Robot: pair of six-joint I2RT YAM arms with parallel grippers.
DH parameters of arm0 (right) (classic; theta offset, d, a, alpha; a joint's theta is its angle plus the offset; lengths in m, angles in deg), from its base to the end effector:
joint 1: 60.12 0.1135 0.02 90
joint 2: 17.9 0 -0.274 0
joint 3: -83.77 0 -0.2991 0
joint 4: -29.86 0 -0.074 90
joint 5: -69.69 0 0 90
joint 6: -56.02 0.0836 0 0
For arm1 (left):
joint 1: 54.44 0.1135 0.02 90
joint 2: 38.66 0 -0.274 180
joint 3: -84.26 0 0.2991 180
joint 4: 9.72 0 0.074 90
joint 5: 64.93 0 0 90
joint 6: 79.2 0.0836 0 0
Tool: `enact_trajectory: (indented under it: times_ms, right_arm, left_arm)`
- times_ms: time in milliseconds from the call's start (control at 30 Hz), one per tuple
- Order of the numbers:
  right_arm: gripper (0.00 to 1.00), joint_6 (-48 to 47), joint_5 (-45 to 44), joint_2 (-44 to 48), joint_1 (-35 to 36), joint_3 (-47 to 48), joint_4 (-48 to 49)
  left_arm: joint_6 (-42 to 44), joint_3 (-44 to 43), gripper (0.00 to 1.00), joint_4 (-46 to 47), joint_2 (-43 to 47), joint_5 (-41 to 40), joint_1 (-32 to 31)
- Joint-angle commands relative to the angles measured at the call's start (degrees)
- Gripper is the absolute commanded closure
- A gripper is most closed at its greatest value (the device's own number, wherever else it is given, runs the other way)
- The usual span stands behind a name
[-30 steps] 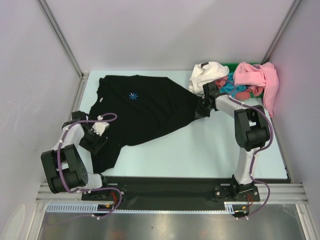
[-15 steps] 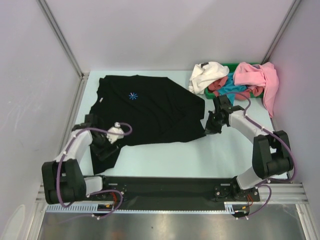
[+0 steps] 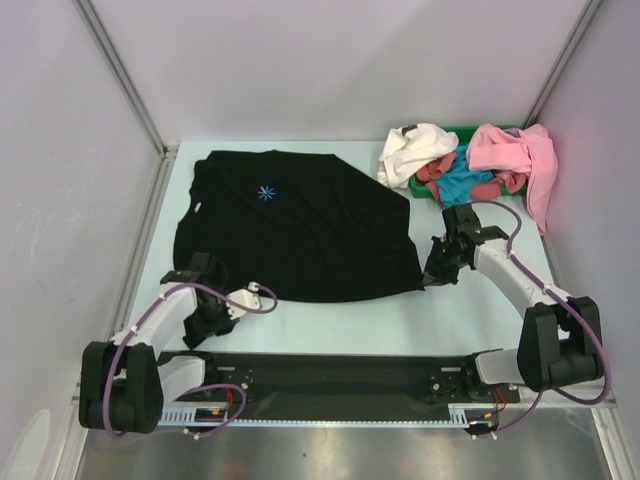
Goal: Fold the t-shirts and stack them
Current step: Fold the tshirt
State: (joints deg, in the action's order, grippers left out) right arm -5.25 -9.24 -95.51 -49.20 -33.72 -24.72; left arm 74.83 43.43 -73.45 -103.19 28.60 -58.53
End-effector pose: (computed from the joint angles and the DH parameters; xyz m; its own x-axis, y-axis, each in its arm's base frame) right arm 0.2956 0.0734 0.1569 -0.9283 0.3013 -0.2180 0.2222 0.9193 0.3248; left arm 0.1823 -0.0182 0.0834 -0.3699 0.9261 -0.0749 0.9282 0.3718 0.0134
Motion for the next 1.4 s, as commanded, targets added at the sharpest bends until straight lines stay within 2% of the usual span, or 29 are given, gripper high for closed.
enact_trajectory:
  times_ms: [0, 67, 167, 300, 333, 500, 633, 767, 967, 1133, 1367]
  right_arm:
    - [1.00, 1.2, 1.7, 2.6, 0.0, -1.5, -2.3]
    - [1.00, 1.4, 1.3, 3.4, 0.1, -2.4, -3.2]
    - [1.00, 1.5, -0.5, 4.6, 0.8, -3.0, -4.8]
    - [1.00, 2.6, -1.1, 6.2, 2.6, -4.0, -7.4]
    - [1.00, 3.3, -1.5, 7.3, 3.8, -4.3, -8.1]
    - [1.00, 4.1, -1.3, 10.8, 6.2, -5.0, -15.9]
    - [1.00, 2.6, -3.2, 14.2, 5.4, -3.8, -20.5]
    - [1.00, -1.5, -1.9, 10.6, 0.1, -2.2, -14.0]
    - [1.00, -4.6, -3.9, -4.3, -1.1, 7.8, -1.7]
    - [1.00, -5.4, -5.8, -14.7, -2.4, 13.5, 6.0]
    - [1.00, -6.1, -7.6, -25.8, -2.7, 23.2, 10.4]
  left_arm:
    - [-1.9, 1.3, 0.73, 4.3, 0.0, 1.5, -0.3]
    - [-3.9, -0.6, 1.00, 2.9, 1.6, 2.3, -0.3]
    - [-3.7, -3.7, 1.00, -2.3, 6.8, 3.4, -0.3]
    - [-1.7, -10.2, 1.00, -17.0, 13.3, 5.8, 0.0]
    - [-2.0, -11.7, 1.00, -18.1, 15.2, 6.0, 0.5]
    - [2.9, -22.8, 1.00, -31.8, 15.9, 6.9, 0.9]
    - [6.6, -27.9, 1.00, -31.7, 15.8, 1.7, 3.6]
    - [8.7, -30.9, 1.00, -23.4, 7.9, -0.4, 5.9]
    - [10.8, -33.9, 1.00, 1.6, -3.5, -2.7, 5.8]
    - [11.8, -36.7, 1.00, 11.5, -14.6, -3.4, 5.0]
    - [14.2, -41.0, 1.00, 23.1, -25.7, -3.4, 4.5]
